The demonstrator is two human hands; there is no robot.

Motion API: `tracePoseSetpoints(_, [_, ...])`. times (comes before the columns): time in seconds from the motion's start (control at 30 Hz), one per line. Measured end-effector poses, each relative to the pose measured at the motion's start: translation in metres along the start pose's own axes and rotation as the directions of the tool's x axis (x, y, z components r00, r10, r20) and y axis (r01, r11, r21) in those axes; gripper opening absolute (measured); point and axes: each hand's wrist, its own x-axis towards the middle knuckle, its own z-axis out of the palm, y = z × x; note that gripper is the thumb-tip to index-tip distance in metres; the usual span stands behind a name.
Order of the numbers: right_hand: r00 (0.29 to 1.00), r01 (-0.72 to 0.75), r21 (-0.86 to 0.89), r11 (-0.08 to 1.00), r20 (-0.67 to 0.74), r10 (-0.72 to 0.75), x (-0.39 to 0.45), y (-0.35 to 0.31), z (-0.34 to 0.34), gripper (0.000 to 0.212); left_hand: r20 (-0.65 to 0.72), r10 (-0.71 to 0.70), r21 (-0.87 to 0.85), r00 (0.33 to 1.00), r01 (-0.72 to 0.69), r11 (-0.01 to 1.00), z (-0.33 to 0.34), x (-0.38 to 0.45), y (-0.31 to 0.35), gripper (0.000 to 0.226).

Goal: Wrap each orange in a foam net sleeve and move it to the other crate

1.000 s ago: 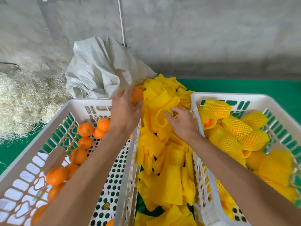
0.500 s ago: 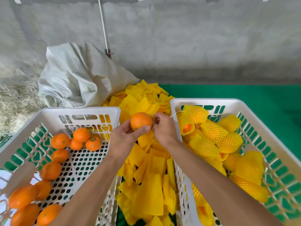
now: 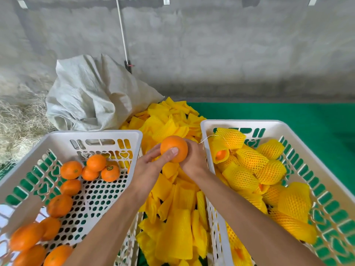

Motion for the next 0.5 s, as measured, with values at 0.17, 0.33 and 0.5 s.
tracePoseSetpoints(0.17, [0.997,0.022,-0.042,0.999,0.078,-0.019,0.0036,-0.0012,0.0044,0.007,-0.061,0.006,-0.024,0.998,-0.007,1.0,-0.003,0.0013,0.0008,0.102])
tracePoseSetpoints(0.33, [0.997,0.041,-0.032,0.999,0.07,-0.038,0.0047,-0.0006,0.0036,0.012,-0.105,0.02,-0.08,0.994,-0.028,0.996,-0.0029,0.0036,-0.0023,0.101])
tracePoseSetpoints(0.5, [0.995,0.055,-0.039,0.998,0.087,-0.052,0.0061,-0.0034,0.0027,0.023,-0.047,-0.093,-0.221,0.995,0.081,0.972,-0.0088,0.0083,-0.0077,0.049])
